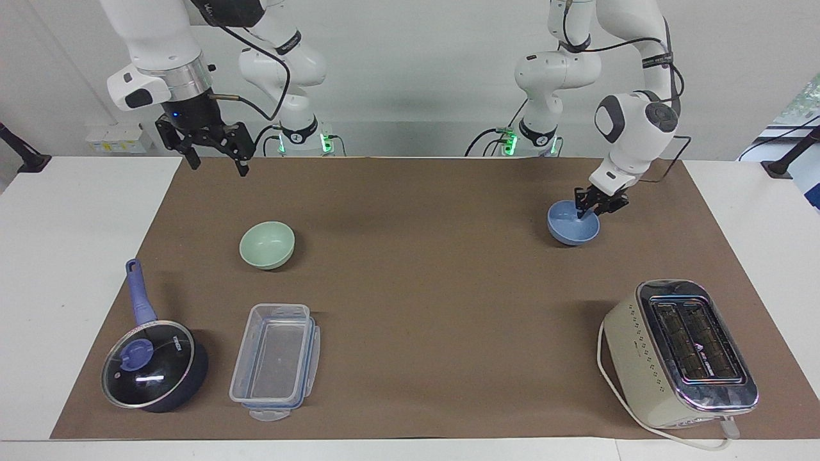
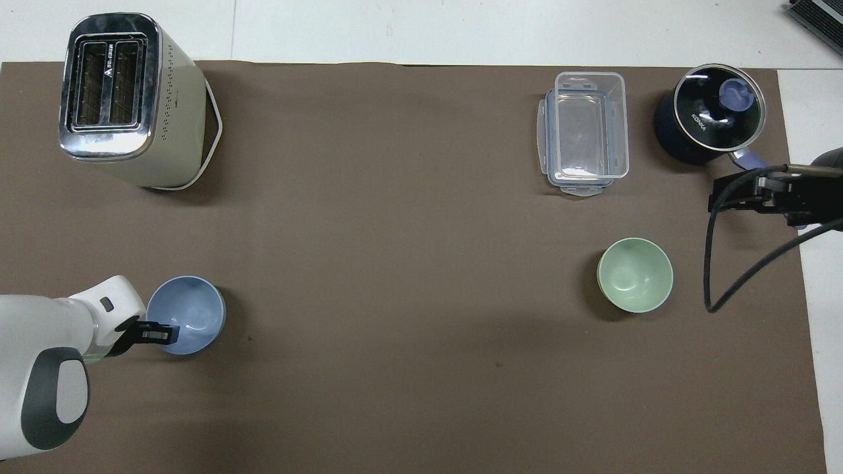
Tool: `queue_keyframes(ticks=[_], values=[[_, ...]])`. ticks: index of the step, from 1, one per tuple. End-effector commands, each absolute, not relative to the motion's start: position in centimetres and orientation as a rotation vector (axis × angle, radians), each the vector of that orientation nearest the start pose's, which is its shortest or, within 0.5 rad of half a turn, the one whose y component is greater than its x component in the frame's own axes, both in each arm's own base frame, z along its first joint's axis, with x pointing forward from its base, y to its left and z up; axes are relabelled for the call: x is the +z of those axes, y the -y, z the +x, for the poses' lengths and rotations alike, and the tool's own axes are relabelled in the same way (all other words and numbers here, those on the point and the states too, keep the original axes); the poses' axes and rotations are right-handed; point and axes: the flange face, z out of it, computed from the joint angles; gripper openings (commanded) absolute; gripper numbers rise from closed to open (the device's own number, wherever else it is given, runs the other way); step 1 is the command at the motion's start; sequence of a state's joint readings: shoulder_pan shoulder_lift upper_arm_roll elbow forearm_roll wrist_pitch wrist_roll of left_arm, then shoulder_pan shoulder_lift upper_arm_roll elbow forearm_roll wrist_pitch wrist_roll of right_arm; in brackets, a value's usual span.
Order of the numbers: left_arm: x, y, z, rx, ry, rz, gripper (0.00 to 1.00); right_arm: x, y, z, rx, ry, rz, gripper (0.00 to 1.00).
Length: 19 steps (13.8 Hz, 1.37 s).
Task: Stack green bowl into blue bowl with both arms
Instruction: 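Reach the left gripper to the light blue bowl and grasp its rim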
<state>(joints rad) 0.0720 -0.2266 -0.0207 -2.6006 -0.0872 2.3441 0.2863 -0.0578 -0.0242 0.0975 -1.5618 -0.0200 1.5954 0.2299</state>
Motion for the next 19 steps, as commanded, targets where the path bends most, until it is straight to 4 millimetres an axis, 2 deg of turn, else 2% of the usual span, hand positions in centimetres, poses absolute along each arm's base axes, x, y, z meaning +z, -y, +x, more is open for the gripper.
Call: queue_keyframes(ticks=[1, 4, 8, 12, 14, 16, 19], values=[[32.9, -2.3, 41.7, 0.031, -0.207, -3.207, 0.0, 64.3, -1.9, 55.0, -0.115, -0.28, -3.141, 1.0], [33.6, -2.2, 42.9, 0.062, -0.207, -3.213, 0.0, 64.3, -1.9, 55.0, -0.117, -0.287, -3.14, 1.0], [37.4, -2.3, 44.9, 0.084, -0.213, -3.225, 0.0, 64.4, -1.6, 55.0, -0.119, -0.289, -3.14, 1.0], [41.6, -1.0, 46.5, 0.149, -0.167, -3.234, 0.0, 64.3, -1.2, 55.0, -0.122, -0.294, -3.14, 1.0], [43.5, 2.0, 47.4, 0.121, -0.135, -3.23, 0.0, 64.5, -1.2, 55.3, -0.16, -0.293, -3.135, 1.0], [44.2, 4.7, 48.6, 0.123, -0.111, -3.228, 0.0, 64.6, -1.2, 55.3, -0.162, -0.291, -3.135, 1.0], [44.9, 9.3, 49.2, 0.124, -0.077, -3.246, 0.0, 64.5, -1.2, 55.4, -0.167, -0.288, -3.135, 1.0]])
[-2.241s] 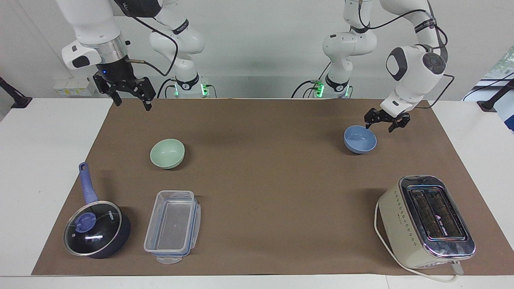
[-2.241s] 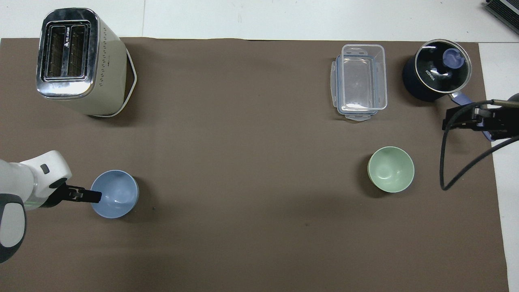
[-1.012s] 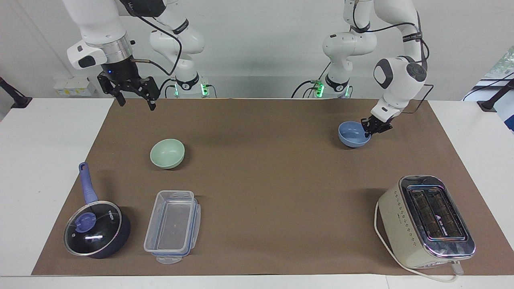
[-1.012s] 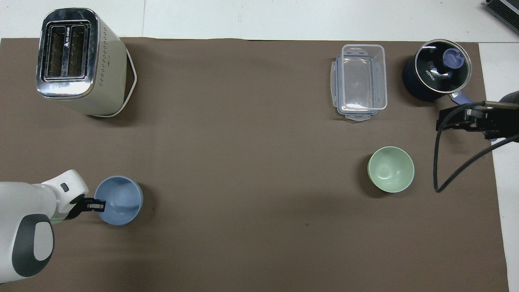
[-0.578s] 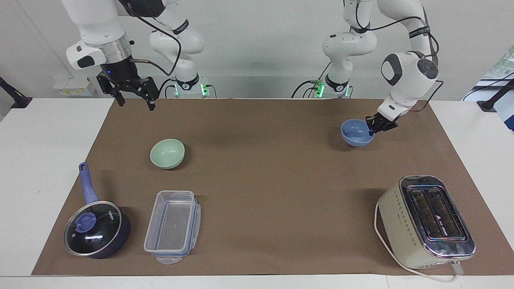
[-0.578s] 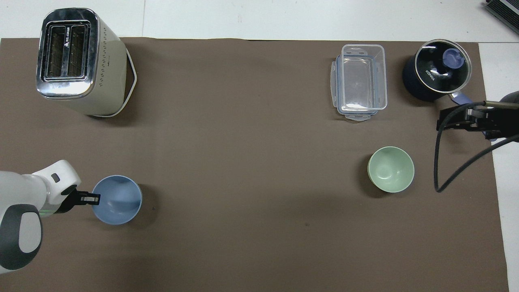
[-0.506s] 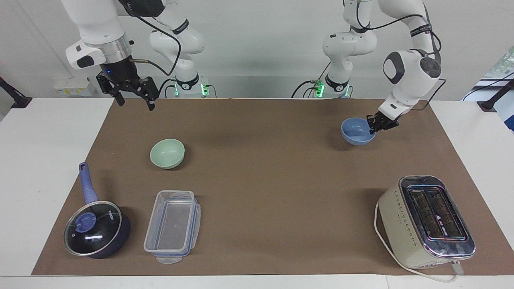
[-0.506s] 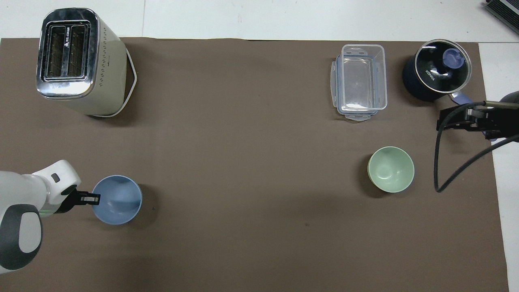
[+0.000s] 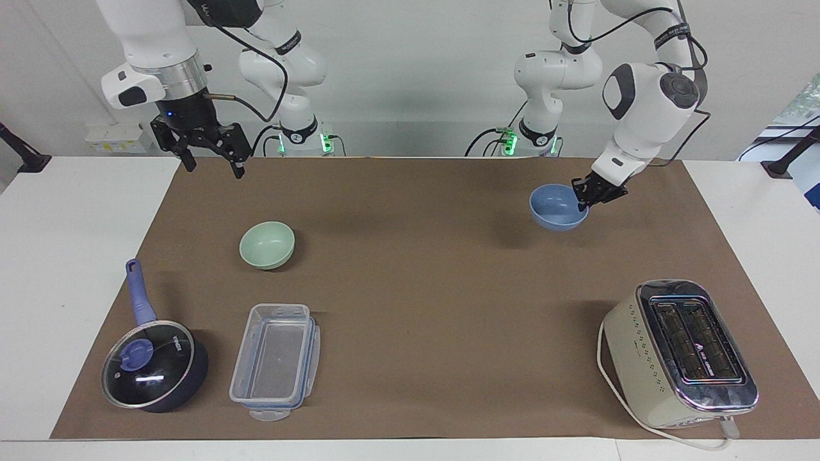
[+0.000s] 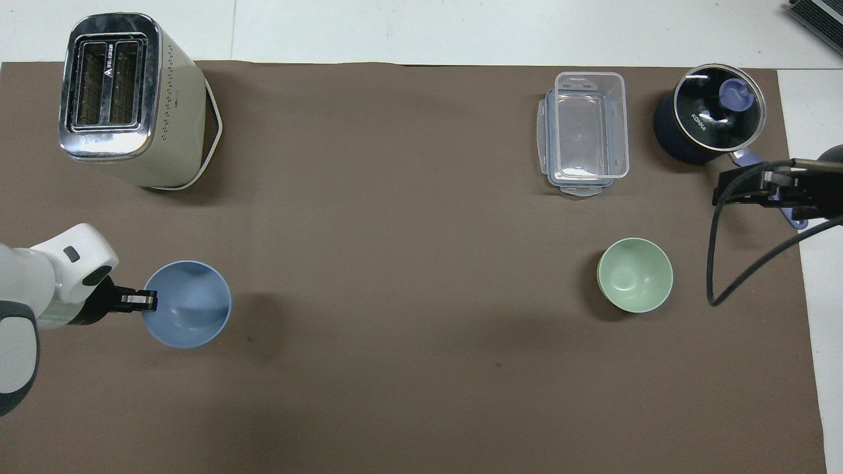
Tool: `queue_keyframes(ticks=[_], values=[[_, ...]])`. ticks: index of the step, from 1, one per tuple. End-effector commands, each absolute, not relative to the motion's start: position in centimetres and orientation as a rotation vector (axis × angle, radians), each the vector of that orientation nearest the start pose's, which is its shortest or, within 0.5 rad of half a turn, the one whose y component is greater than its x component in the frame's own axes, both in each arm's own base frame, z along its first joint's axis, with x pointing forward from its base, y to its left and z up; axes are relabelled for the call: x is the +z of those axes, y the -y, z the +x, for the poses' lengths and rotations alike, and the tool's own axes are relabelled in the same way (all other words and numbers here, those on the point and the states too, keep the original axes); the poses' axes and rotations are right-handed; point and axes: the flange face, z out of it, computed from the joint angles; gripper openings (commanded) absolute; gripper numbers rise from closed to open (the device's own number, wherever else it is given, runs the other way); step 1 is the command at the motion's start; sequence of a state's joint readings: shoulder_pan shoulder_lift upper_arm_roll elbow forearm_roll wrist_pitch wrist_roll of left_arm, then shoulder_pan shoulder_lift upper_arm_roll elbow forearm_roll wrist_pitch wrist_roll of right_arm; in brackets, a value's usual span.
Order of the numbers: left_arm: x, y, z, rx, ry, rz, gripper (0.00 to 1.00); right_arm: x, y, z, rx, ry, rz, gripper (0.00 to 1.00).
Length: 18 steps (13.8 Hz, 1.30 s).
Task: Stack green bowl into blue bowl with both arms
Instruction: 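Reach the left gripper to the light blue bowl and grasp its rim, then slide the blue bowl toward the table center while the right gripper advances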
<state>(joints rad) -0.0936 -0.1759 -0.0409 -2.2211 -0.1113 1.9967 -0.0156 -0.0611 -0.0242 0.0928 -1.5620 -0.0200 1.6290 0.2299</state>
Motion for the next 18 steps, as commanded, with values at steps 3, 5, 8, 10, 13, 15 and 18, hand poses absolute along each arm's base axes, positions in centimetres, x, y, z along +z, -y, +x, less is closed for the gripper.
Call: queue_keyframes(ticks=[3, 5, 8, 10, 13, 15, 18], values=[[45.4, 13.6, 48.8, 0.116, 0.071, -3.306, 0.0, 63.8, 0.2, 55.8, -0.174, -0.257, -3.14, 1.0], [46.4, 17.5, 49.5, 0.138, 0.155, -3.334, 0.0, 62.3, 1.7, 56.0, -0.156, -0.242, -3.146, 1.0], [45.6, 20.4, 48.4, 0.214, 0.201, -3.334, 0.0, 58.9, 5.1, 56.1, -0.113, -0.197, -3.157, 1.0], [42.7, 24.4, 48.1, 0.226, 0.126, -3.327, 0.0, 57.0, 6.6, 55.9, -0.088, -0.171, -3.16, 1.0], [38.5, 28.8, 47.6, 0.233, 0.173, -3.313, 0.0, 52.0, 7.9, 55.7, -0.07, -0.187, -3.159, 1.0], [36.2, 31.7, 46.3, 0.261, 0.159, -3.299, 0.0, 48.9, 7.9, 56.2, -0.068, -0.185, -3.156, 1.0], [34.7, 34.0, 44.4, 0.271, 0.185, -3.288, 0.0, 45.6, 8.2, 57.5, -0.04, -0.183, -3.149, 1.0]])
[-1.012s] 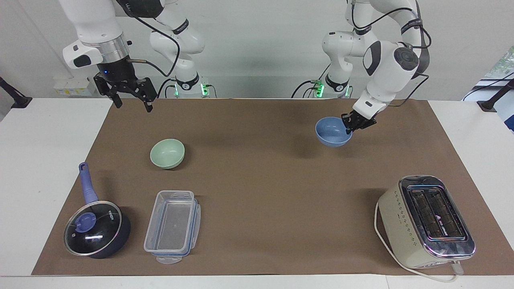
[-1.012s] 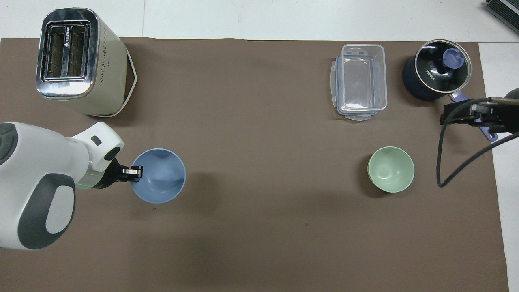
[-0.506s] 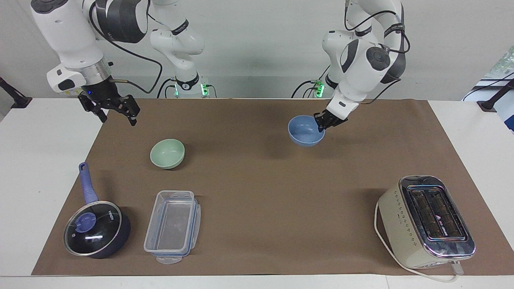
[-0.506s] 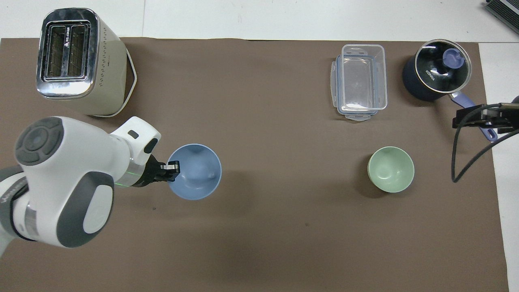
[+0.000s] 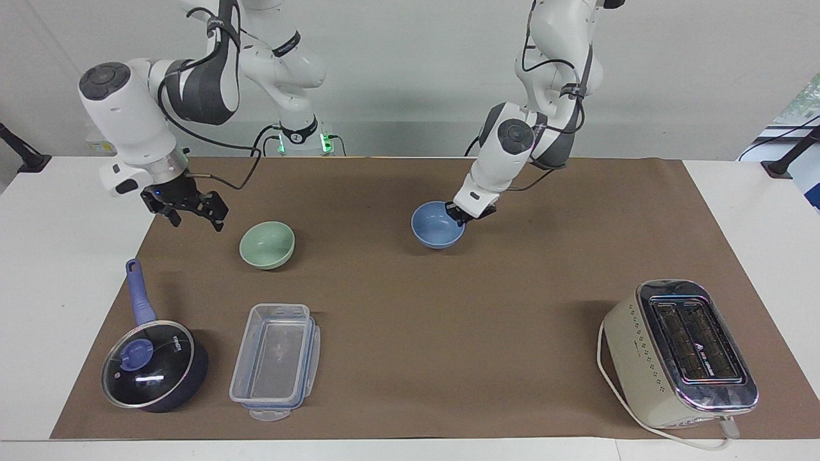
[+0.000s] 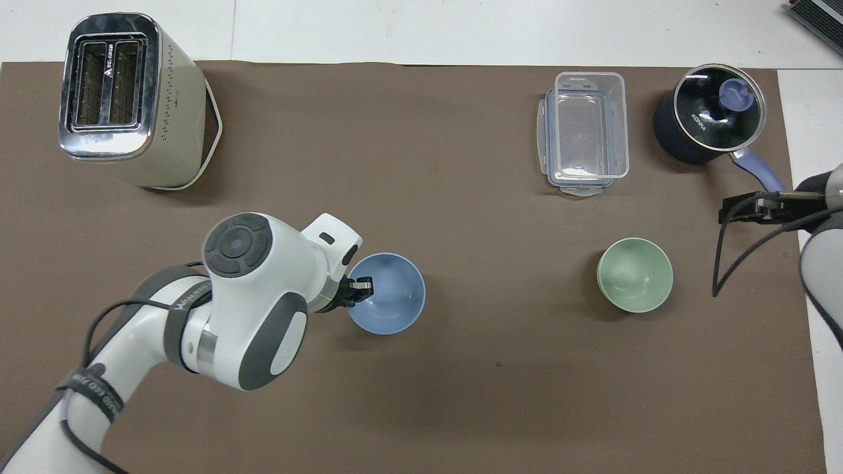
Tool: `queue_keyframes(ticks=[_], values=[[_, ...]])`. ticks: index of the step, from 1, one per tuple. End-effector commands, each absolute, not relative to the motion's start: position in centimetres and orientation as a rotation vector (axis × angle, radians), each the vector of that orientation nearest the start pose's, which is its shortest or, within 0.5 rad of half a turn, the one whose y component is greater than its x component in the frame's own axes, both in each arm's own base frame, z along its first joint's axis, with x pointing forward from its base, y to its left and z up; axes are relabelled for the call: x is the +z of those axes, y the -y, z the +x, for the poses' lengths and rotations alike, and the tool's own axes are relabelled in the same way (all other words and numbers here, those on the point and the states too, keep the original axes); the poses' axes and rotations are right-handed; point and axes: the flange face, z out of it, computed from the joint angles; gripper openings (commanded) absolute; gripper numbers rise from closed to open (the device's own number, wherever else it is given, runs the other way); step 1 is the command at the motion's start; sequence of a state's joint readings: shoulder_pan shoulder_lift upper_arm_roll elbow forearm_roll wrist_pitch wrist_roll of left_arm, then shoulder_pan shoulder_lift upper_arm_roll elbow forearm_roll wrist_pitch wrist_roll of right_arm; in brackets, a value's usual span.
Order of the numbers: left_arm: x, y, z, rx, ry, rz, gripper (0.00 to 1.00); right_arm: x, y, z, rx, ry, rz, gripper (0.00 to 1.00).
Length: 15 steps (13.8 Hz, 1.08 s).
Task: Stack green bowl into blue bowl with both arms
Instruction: 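Slide the blue bowl toward the table center while the right gripper advances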
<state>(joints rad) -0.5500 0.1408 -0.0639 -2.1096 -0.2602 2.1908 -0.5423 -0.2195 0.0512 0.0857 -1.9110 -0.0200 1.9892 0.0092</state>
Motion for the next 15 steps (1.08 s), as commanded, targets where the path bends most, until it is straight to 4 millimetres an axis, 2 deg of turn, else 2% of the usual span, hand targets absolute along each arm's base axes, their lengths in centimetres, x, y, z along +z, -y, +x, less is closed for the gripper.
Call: queue_keyframes(ticks=[1, 3, 4, 5, 6, 9, 13, 15], values=[[34.4, 34.5, 43.9, 0.28, 0.192, -3.29, 0.0, 45.1, 8.2, 57.3, -0.028, -0.183, -3.149, 1.0], [32.7, 35.6, 41.9, 0.271, 0.14, -3.286, 0.0, 44.6, 7.6, 56.9, -0.009, -0.168, -3.149, 1.0], [32.0, 35.7, 41.5, 0.239, 0.13, -3.295, 0.0, 44.6, 7.3, 56.9, -0.006, -0.161, -3.15, 1.0], [31.9, 35.7, 41.5, 0.237, 0.118, -3.296, 0.36, 44.6, 7.5, 56.8, -0.006, -0.166, -3.15, 1.0], [32.2, 35.9, 41.7, 0.231, 0.121, -3.301, 0.99, 44.5, 7.3, 56.8, -0.004, -0.161, -3.15, 1.0], [33.5, 35.2, 43.0, 0.207, 0.153, -3.313, 1.0, 44.0, 7.2, 56.7, 0.008, -0.158, -3.149, 1.0], [37.5, 32.5, 47.1, 0.168, 0.22, -3.311, 1.0, 44.0, 7.0, 56.6, 0.008, -0.155, -3.151, 1.0], [39.4, 30.5, 49.1, 0.146, 0.24, -3.295, 1.0, 43.6, 7.1, 56.5, 0.022, -0.156, -3.148, 1.0]])
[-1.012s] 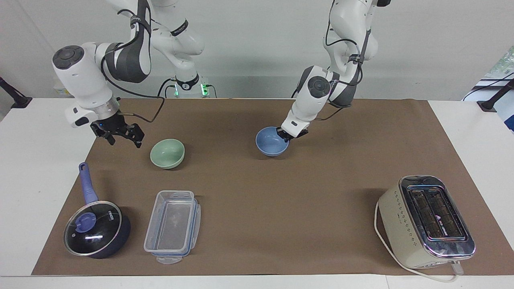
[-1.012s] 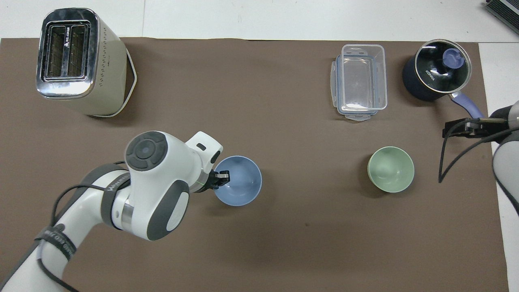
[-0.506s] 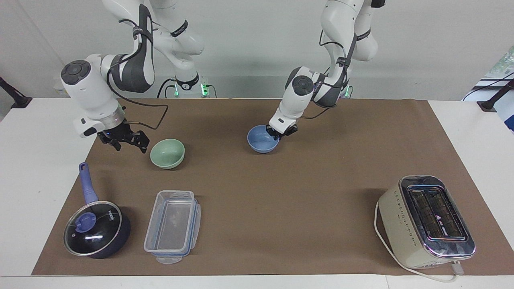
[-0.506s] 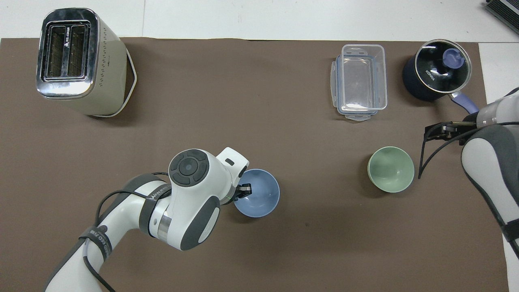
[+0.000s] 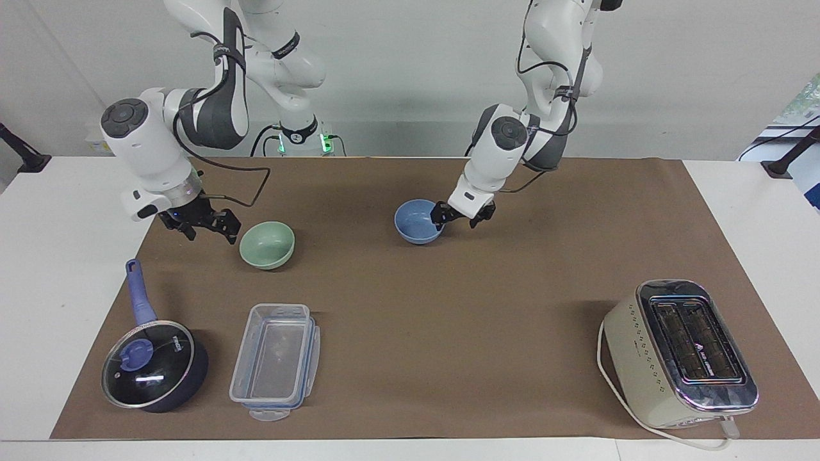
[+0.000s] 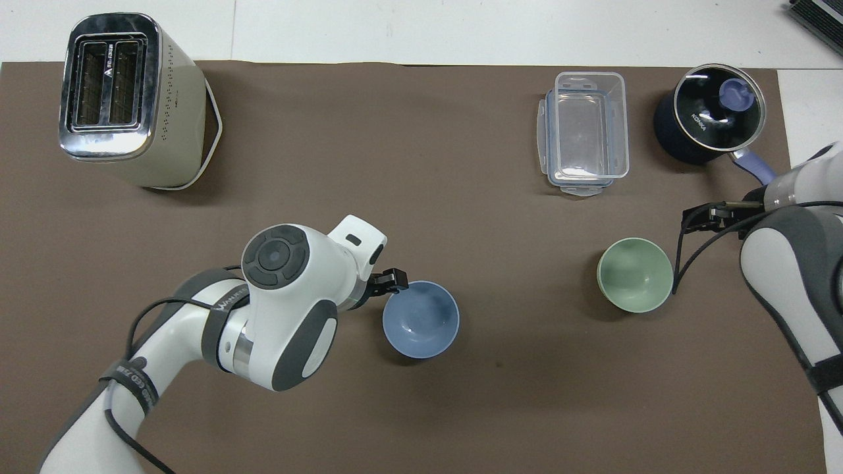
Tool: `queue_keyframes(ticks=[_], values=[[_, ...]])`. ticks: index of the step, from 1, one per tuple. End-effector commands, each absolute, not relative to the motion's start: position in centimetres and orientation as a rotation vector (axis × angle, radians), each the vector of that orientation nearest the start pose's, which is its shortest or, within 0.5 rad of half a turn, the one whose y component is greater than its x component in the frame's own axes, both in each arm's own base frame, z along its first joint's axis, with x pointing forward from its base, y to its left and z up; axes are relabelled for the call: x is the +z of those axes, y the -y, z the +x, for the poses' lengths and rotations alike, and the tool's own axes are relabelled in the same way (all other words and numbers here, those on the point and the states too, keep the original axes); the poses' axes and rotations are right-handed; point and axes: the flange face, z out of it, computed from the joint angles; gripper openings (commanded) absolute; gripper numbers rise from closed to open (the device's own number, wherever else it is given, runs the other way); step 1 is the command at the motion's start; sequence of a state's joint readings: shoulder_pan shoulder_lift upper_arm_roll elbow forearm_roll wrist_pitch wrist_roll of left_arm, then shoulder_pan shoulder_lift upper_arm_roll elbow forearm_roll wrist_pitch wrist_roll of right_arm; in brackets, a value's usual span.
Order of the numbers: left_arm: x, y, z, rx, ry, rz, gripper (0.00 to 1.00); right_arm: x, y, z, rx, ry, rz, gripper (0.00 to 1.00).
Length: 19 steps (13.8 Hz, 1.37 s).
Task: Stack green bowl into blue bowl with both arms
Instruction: 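Release the blue bowl with the left gripper while the right gripper reaches the green bowl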
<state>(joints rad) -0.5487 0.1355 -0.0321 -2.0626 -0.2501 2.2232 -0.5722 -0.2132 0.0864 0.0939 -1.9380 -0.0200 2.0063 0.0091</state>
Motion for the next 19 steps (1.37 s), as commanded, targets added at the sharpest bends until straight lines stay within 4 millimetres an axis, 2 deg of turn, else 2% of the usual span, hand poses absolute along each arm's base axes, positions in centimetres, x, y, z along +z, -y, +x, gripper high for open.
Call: queue_keyframes(ticks=[1, 3, 6, 7, 9, 12, 14, 17, 19], values=[[40.4, 29.3, 49.8, 0.133, 0.224, -3.292, 1.0, 43.1, 6.9, 56.2, 0.039, -0.153, -3.148, 1.0], [42.2, 25.4, 51.9, 0.108, 0.195, -3.285, 1.0, 42.7, 6.8, 56.1, 0.054, -0.155, -3.147, 1.0], [44.9, 19.7, 54.9, 0.09, 0.113, -3.274, 1.0, 39.1, 7.0, 55.8, 0.096, -0.17, -3.14, 1.0], [46.0, 17.2, 56.0, 0.071, 0.076, -3.275, 1.0, 38.2, 7.2, 55.5, 0.108, -0.179, -3.138, 1.0], [47.3, 12.8, 57.4, 0.04, -0.056, -3.227, 1.0, 37.0, 6.8, 55.2, 0.13, -0.183, -3.122, 1.0], [50.8, 7.8, 58.8, 0.003, -0.129, -3.198, 1.0, 34.3, 7.0, 53.4, 0.119, -0.083, -3.106, 1.0], [53.0, 7.0, 58.8, 0.011, -0.164, -3.155, 1.0, 33.0, 7.2, 52.5, 0.142, -0.003, -3.101, 1.0], [57.8, 6.8, 58.2, 0.048, -0.161, -3.14, 1.0, 31.9, 7.0, 51.4, 0.141, 0.098, -3.098, 1.0], [59.5, 6.6, 57.6, 0.057, -0.116, -3.148, 1.0, 31.9, 7.0, 51.3, 0.149, 0.178, -3.091, 0.47]])
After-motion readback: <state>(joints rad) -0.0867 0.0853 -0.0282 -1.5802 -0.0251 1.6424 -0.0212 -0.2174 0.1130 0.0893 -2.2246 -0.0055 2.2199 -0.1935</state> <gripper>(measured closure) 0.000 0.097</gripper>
